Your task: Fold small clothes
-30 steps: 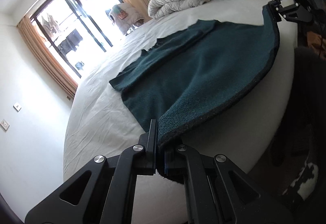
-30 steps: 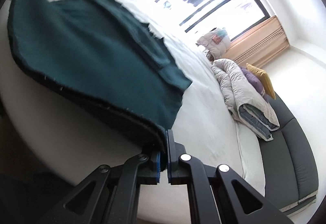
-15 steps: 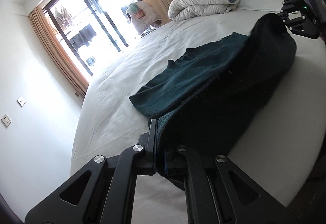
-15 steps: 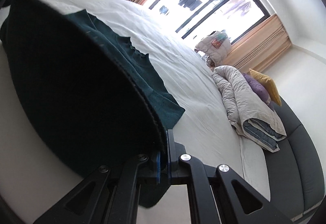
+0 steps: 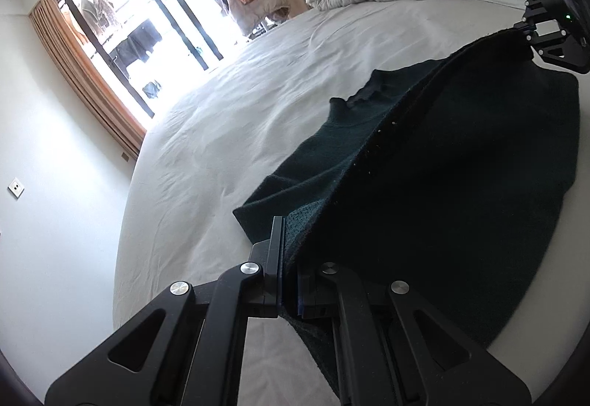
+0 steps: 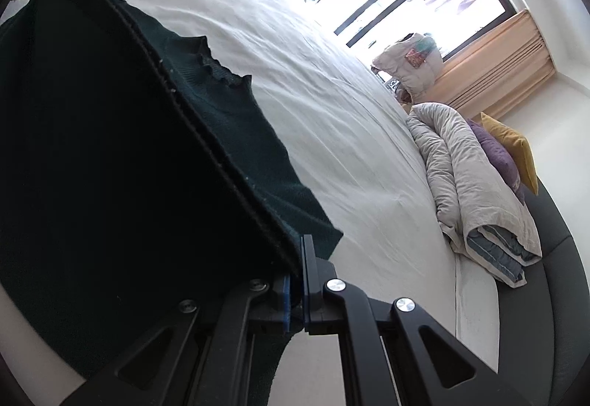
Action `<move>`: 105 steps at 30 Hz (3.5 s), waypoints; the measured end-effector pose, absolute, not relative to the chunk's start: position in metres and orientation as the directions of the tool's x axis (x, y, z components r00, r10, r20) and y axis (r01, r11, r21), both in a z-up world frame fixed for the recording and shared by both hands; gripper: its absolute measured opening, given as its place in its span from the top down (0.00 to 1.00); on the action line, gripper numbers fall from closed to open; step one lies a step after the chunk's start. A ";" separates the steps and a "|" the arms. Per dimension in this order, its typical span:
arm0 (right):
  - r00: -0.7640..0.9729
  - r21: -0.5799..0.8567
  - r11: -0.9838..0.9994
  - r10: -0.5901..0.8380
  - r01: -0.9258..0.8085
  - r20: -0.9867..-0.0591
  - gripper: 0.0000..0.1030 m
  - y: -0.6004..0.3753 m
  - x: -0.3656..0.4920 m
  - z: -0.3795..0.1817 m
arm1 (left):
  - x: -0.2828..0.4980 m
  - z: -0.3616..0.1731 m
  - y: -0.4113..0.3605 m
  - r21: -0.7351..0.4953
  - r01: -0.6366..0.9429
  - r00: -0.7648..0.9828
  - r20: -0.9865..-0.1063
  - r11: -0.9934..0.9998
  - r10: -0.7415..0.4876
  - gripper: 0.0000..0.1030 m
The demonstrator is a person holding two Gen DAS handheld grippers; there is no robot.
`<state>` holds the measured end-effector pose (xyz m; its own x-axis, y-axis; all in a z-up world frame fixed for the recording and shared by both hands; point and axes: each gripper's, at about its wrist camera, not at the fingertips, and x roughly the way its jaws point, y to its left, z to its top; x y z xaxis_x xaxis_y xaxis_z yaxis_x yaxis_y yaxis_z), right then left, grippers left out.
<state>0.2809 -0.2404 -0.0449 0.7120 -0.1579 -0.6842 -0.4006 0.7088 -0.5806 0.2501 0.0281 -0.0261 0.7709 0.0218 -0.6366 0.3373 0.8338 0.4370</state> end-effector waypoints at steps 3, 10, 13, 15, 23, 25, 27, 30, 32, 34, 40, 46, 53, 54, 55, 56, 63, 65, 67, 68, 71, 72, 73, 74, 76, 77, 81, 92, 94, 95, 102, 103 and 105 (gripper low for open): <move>0.691 -0.564 0.715 -0.157 -0.414 -0.706 0.97 -0.237 0.309 -0.050 | 0.282 -0.032 0.030 0.435 0.341 0.755 -0.655 0.834 0.033 0.97; 0.639 -0.519 0.742 -0.161 -0.425 -0.752 0.97 -0.237 0.357 -0.068 | 0.340 -0.051 0.033 0.423 0.338 0.720 -0.691 0.841 0.058 0.97; 0.604 -0.486 0.769 -0.165 -0.416 -0.780 0.95 -0.241 0.375 -0.079 | 0.358 -0.063 0.033 0.422 0.338 0.700 -0.710 0.841 0.075 0.94; 0.578 -0.461 0.795 -0.176 -0.394 -0.797 0.70 -0.247 0.386 -0.087 | 0.367 -0.074 0.033 0.442 0.319 0.696 -0.710 0.838 0.109 0.91; 0.599 -0.310 0.930 -0.135 -0.199 -0.790 0.04 -0.299 0.402 -0.071 | 0.370 -0.089 0.043 0.422 0.274 0.684 -0.717 0.864 0.134 0.56; 0.600 -0.272 0.948 -0.121 -0.168 -0.791 0.00 -0.311 0.404 -0.068 | 0.363 -0.088 0.047 0.453 0.223 0.711 -0.681 0.863 0.174 0.20; 0.564 -0.196 0.968 -0.075 -0.156 -0.822 0.00 -0.319 0.408 -0.069 | 0.359 -0.090 0.053 0.453 0.209 0.710 -0.680 0.867 0.184 0.18; 0.474 -0.176 0.962 -0.058 -0.209 -0.879 0.00 -0.312 0.414 -0.082 | 0.358 -0.092 0.055 0.437 0.197 0.702 -0.688 0.878 0.185 0.18; 0.454 -0.242 0.933 -0.100 -0.266 -0.885 0.00 -0.299 0.413 -0.088 | 0.355 -0.092 0.054 0.446 0.189 0.703 -0.683 0.875 0.196 0.18; 0.452 -0.245 0.912 -0.076 -0.328 -0.889 0.00 -0.290 0.413 -0.084 | 0.354 -0.094 0.051 0.463 0.182 0.709 -0.673 0.868 0.211 0.18; 0.279 0.073 0.979 0.126 -0.192 -0.952 0.00 -0.344 0.440 -0.098 | 0.355 -0.098 0.055 0.452 0.168 0.710 -0.672 0.876 0.211 0.17; 0.352 0.318 0.942 0.262 0.110 -0.899 0.00 -0.404 0.444 -0.108 | 0.355 -0.099 0.059 0.446 0.141 0.723 -0.656 0.884 0.216 0.17; 0.349 0.568 0.781 0.473 0.260 -0.809 0.00 -0.420 0.441 -0.111 | 0.356 -0.097 0.056 0.455 0.129 0.727 -0.648 0.881 0.228 0.17; 0.345 0.612 0.729 0.514 0.308 -0.786 0.00 -0.429 0.439 -0.114 | 0.357 -0.097 0.056 0.453 0.130 0.726 -0.649 0.882 0.227 0.17; 0.351 0.627 0.705 0.525 0.331 -0.775 0.00 -0.435 0.439 -0.114 | 0.357 -0.097 0.057 0.451 0.131 0.725 -0.651 0.883 0.225 0.17; 0.372 0.619 0.694 0.500 0.367 -0.782 0.00 -0.444 0.436 -0.111 | 0.357 -0.096 0.057 0.448 0.130 0.724 -0.652 0.884 0.224 0.17; 0.443 0.508 0.844 0.395 0.171 -0.805 0.11 -0.423 0.392 -0.075 | 0.343 -0.086 0.070 0.390 0.081 0.737 -0.643 0.917 0.208 0.17; 0.442 0.509 0.852 0.414 0.119 -0.796 0.17 -0.417 0.371 -0.070 | 0.327 -0.078 0.077 0.344 0.059 0.752 -0.633 0.937 0.186 0.17; 0.450 0.533 0.843 0.451 0.067 -0.770 0.18 -0.411 0.349 -0.068 | 0.304 -0.068 0.087 0.276 0.037 0.766 -0.625 0.960 0.150 0.17; 0.452 0.543 0.838 0.467 0.048 -0.760 0.20 -0.409 0.339 -0.070 | 0.292 -0.064 0.094 0.229 0.024 0.767 -0.628 0.973 0.129 0.17; 0.458 0.572 0.820 0.499 0.025 -0.735 0.21 -0.396 0.303 -0.073 | 0.256 -0.062 0.114 0.010 0.037 0.743 -0.669 0.999 -0.021 0.17; 0.457 0.579 0.815 0.508 0.020 -0.730 0.21 -0.395 0.297 -0.076 | 0.244 -0.063 0.117 -0.045 0.048 0.736 -0.674 0.998 -0.066 0.17; 0.455 0.570 0.821 0.504 0.009 -0.734 0.21 -0.393 0.286 -0.077 | 0.233 -0.065 0.119 -0.078 0.057 0.727 -0.680 0.995 -0.095 0.17; 0.459 0.548 0.837 0.485 0.005 -0.745 0.21 -0.391 0.278 -0.078 | 0.223 -0.068 0.119 -0.105 0.063 0.716 -0.688 0.992 -0.118 0.18; 0.476 0.539 0.842 0.468 0.014 -0.744 0.22 -0.392 0.263 -0.081 | 0.208 -0.076 0.117 -0.166 0.074 0.690 -0.703 0.983 -0.171 0.18; 0.486 0.558 0.830 0.477 0.026 -0.732 0.22 -0.395 0.258 -0.082 | 0.201 -0.080 0.116 -0.210 0.078 0.678 -0.705 0.975 -0.206 0.18; 0.510 0.584 0.810 0.480 0.057 -0.714 0.24 -0.403 0.247 -0.085 | 0.197 -0.092 0.105 -0.266 0.099 0.635 -0.725 0.959 -0.267 0.40; 0.549 0.593 0.805 0.491 0.008 -0.676 0.34 -0.417 0.223 -0.079 | 0.207 -0.104 0.098 -0.261 0.109 0.612 -0.742 0.959 -0.272 0.68; 0.541 0.584 0.812 0.491 0.000 -0.683 0.37 -0.413 0.224 -0.081 | 0.210 -0.106 0.096 -0.258 0.109 0.612 -0.744 0.960 -0.270 0.68; 0.533 0.569 0.822 0.485 -0.007 -0.693 0.38 -0.411 0.225 -0.083 | 0.209 -0.103 0.098 -0.259 0.109 0.611 -0.744 0.960 -0.270 0.68; 0.524 0.532 0.846 0.442 0.026 -0.728 0.62 -0.412 0.230 -0.091 | 0.210 -0.103 0.101 -0.253 0.107 0.607 -0.750 0.962 -0.265 0.68; 0.521 0.519 0.854 0.432 0.026 -0.736 0.69 -0.412 0.229 -0.092 | 0.209 -0.102 0.101 -0.252 0.106 0.607 -0.750 0.962 -0.264 0.68; 0.526 0.503 0.864 0.420 0.018 -0.740 0.86 -0.411 0.227 -0.091 | 0.208 -0.102 0.102 -0.251 0.104 0.608 -0.750 0.962 -0.261 0.68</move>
<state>0.2269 -0.4106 -0.0911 0.5257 0.4199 -0.7398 0.0184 0.8638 0.5034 0.2084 0.1017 -0.1017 0.6078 -0.2610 -0.7500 0.1039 0.9625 -0.2507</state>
